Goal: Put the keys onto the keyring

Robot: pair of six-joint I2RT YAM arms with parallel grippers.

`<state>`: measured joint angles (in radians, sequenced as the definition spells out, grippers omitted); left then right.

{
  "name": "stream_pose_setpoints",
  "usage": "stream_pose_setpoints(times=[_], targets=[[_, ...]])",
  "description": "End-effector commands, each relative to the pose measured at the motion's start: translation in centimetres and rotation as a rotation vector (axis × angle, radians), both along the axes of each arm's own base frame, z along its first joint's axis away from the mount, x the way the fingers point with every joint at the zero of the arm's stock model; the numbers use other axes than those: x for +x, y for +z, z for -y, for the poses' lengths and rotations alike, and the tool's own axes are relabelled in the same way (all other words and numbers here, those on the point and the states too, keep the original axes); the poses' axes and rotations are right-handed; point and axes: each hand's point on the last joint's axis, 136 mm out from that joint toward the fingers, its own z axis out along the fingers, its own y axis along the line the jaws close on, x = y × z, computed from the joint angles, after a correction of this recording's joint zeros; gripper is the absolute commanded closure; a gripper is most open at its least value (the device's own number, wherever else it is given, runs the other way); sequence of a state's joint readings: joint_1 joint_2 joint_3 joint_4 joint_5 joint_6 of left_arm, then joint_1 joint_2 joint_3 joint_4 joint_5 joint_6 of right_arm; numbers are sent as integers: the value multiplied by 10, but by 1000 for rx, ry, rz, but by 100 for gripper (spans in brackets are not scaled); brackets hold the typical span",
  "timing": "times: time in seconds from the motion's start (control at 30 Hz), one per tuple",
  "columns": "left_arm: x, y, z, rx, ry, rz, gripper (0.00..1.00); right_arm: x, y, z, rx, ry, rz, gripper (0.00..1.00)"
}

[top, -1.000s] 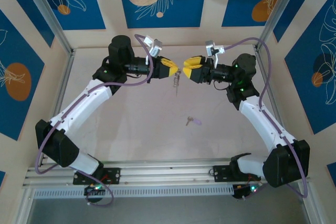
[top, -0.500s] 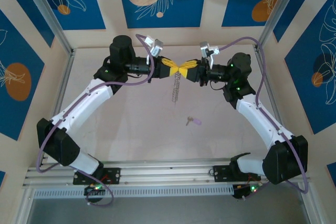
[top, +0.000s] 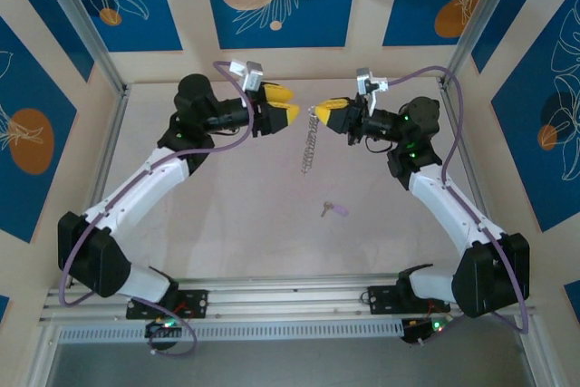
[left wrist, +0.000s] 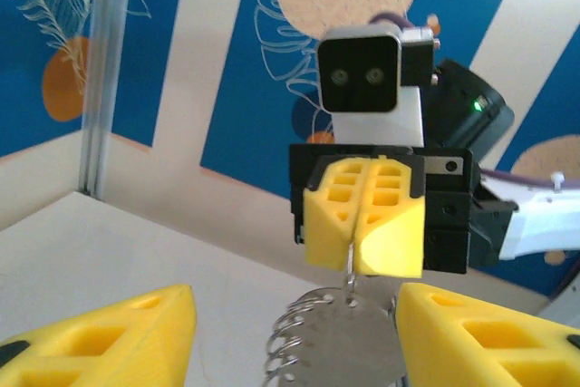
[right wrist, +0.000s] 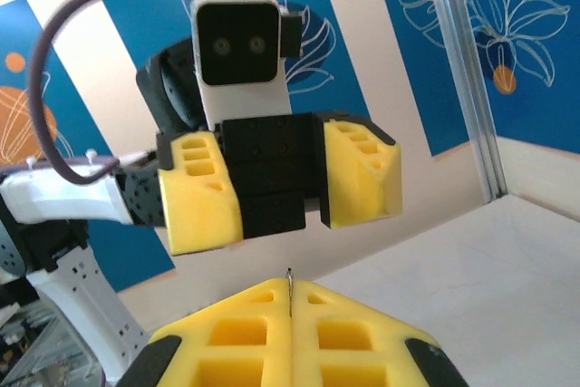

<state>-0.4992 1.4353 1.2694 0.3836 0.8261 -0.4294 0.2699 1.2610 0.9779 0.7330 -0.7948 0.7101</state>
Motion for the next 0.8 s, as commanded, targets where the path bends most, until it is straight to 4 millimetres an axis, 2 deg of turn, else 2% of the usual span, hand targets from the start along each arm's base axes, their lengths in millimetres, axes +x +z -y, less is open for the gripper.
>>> stream_pose_setpoints(times=[0.0, 0.27, 0.77], targets=[[0, 24, -8, -119, 17, 19, 41, 1, 23, 8, 92, -49, 59, 100], [-8, 31, 1, -216, -124, -2, 48, 10, 41, 10, 211, -53, 50, 100], [-8, 31, 11, -218, -160, -2, 55, 14, 40, -8, 242, -7, 25, 100]])
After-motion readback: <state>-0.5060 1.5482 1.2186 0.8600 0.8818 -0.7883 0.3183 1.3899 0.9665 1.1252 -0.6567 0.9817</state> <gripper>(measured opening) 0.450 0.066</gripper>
